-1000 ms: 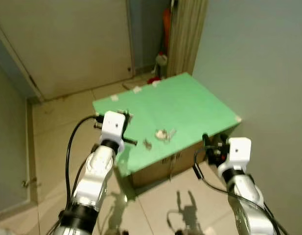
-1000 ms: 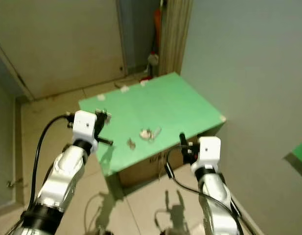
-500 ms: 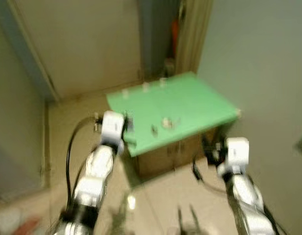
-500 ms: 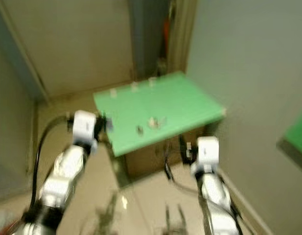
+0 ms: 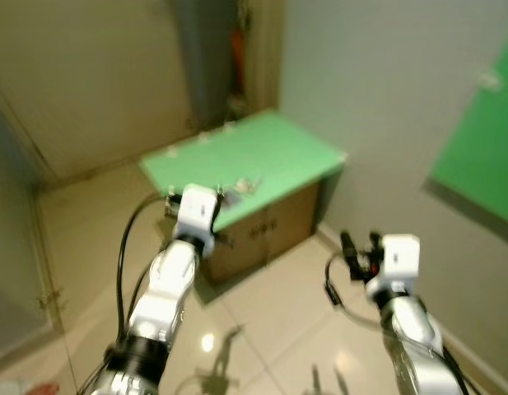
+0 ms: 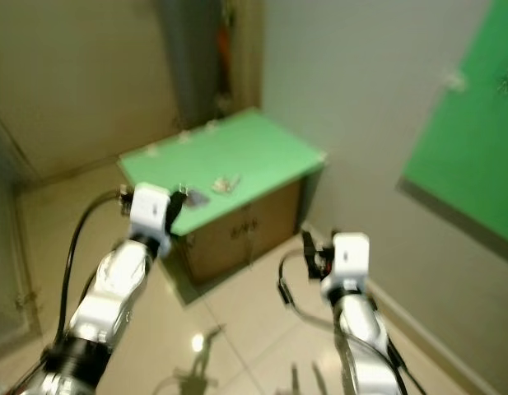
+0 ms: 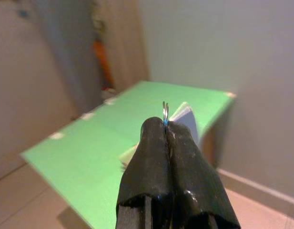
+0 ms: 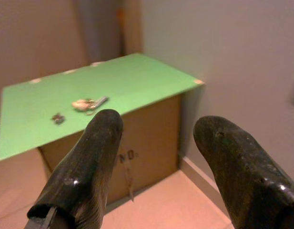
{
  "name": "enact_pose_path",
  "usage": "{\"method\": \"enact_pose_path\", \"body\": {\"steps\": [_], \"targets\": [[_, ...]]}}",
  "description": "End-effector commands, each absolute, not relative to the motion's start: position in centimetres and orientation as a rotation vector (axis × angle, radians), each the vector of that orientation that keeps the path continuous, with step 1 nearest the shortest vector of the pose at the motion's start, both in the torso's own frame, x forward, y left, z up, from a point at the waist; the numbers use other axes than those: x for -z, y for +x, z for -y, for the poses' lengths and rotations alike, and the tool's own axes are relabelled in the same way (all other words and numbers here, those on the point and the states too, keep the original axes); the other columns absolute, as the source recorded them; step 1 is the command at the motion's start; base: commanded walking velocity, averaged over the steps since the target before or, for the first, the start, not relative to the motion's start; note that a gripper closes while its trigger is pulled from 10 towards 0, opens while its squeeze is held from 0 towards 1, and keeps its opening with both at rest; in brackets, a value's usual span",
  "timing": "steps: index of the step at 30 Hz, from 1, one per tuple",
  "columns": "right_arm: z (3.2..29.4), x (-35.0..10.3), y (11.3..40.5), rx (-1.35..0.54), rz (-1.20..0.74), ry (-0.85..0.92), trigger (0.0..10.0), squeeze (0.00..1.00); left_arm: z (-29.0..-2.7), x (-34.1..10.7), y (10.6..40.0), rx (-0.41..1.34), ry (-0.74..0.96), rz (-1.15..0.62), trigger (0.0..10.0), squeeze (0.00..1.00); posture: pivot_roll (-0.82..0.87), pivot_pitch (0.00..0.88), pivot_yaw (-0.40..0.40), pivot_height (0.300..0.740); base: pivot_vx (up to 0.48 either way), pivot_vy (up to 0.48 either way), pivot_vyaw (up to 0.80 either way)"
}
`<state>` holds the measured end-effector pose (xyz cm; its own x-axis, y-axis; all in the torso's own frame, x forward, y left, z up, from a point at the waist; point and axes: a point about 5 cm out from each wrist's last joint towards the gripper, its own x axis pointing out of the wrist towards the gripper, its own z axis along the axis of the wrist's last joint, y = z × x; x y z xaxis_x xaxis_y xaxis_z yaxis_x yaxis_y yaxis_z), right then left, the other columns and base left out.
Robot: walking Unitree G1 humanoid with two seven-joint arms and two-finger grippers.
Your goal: Hang keys on a hook
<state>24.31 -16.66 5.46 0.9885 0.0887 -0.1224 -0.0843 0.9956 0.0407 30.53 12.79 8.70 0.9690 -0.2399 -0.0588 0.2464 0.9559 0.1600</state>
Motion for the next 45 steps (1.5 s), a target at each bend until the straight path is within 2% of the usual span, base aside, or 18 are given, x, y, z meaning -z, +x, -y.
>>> {"method": "enact_pose_path", "body": {"steps": [1, 9, 26, 30, 33, 35, 38, 42, 45], "targets": [[16.5, -5.7, 24.5, -0.094, -0.114, 0.041, 10.0, 0.0, -12.4, -9.0, 30.7, 0.279, 0.18, -0.028, 10.0, 0.0, -0.17, 0.0, 0.058, 0.74, 0.0, 0.0, -0.69], [16.7, -5.9, 24.6, -0.092, -0.103, 0.033, 10.0, 0.0, -11.3, -9.1, 31.0, 0.353, 0.16, -0.026, 10.0, 0.0, -0.19, 0.0, 0.062, 0.74, 0.0, 0.333, -0.7], [16.7, -5.4, 24.3, -0.082, -0.122, 0.018, 10.0, 0.0, -11.2, -8.8, 31.4, 0.406, 0.147, -0.056, 10.0, 0.0, -0.19, 0.0, 0.074, 0.74, 0.0, 0.48, -0.71], [16.8, -5.4, 24.3, -0.072, -0.122, 0.017, 10.0, 0.0, -11.1, -8.8, 31.3, 0.41, 0.169, -0.044, 10.0, 0.0, -0.19, 0.0, 0.077, 0.74, 0.0, 0.0, -0.74], [17.8, -5.5, 24.2, 0.004, -0.11, -0.021, 10.0, 0.0, -11.9, -8.5, 31.0, 0.362, 0.152, -0.054, 10.0, 0.0, -0.19, 0.0, 0.074, 0.74, 0.0, 0.0, -0.74], [19.7, -5.6, 23.6, 0.113, -0.098, -0.065, 10.0, 0.0, -13.9, -7.1, 29.9, 0.283, 0.14, -0.092, 10.0, 0.0, -0.19, 0.0, 0.066, 0.74, 0.0, 0.0, 0.0], [20.7, -5.5, 22.8, 0.163, -0.097, -0.083, 10.0, 0.0, -15.3, -5.6, 28.5, 0.226, 0.114, -0.138, 10.0, 0.0, -0.18, 0.0, 0.061, 0.74, 0.0, 0.0, 0.0], [21.2, -5.1, 21.8, 0.203, -0.089, -0.076, 10.0, 0.0, -15.8, -3.7, 26.8, 0.176, 0.071, -0.205, 10.0, 0.0, -0.17, 0.0, 0.054, 0.74, 0.0, 0.0, 0.0], [21.3, -5.1, 21.7, 0.219, -0.082, -0.066, 10.0, 0.0, -15.6, -3.8, 26.7, 0.177, 0.06, -0.203, 10.0, 0.0, -0.16, 0.0, 0.05, 0.74, 0.0, 0.0, 0.0]]}}
